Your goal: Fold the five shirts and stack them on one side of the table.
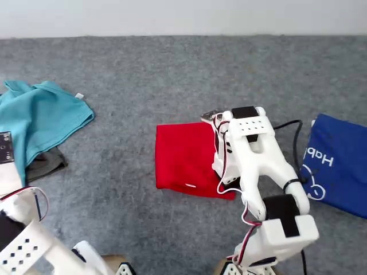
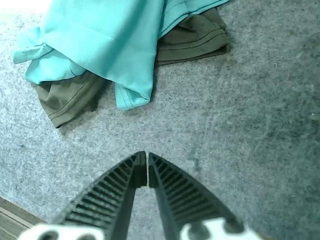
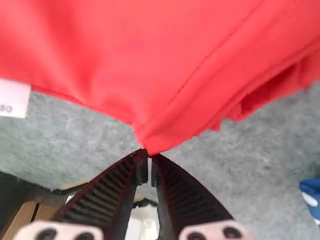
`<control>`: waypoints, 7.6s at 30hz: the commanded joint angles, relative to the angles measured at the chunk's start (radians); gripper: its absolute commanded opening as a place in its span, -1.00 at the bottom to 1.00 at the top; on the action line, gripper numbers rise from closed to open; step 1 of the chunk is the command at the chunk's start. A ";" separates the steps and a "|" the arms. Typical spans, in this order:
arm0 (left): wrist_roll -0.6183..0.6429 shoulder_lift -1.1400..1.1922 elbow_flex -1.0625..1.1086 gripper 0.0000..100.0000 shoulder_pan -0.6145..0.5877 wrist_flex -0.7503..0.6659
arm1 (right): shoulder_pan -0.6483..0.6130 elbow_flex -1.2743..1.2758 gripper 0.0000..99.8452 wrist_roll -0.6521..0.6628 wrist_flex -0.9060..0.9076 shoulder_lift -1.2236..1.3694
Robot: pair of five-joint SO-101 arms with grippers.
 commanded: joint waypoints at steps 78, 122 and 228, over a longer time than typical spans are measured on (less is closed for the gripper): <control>-0.006 -0.014 0.039 -0.97 -0.002 -0.038 | 0.094 -0.621 -0.98 0.087 -0.180 0.159; -0.006 -0.012 0.039 -0.97 -0.002 -0.058 | 0.171 -0.420 -0.98 0.038 0.150 0.369; -0.006 -0.014 0.039 -0.97 -0.006 -0.052 | 0.085 -0.848 0.12 -1.048 -0.217 0.711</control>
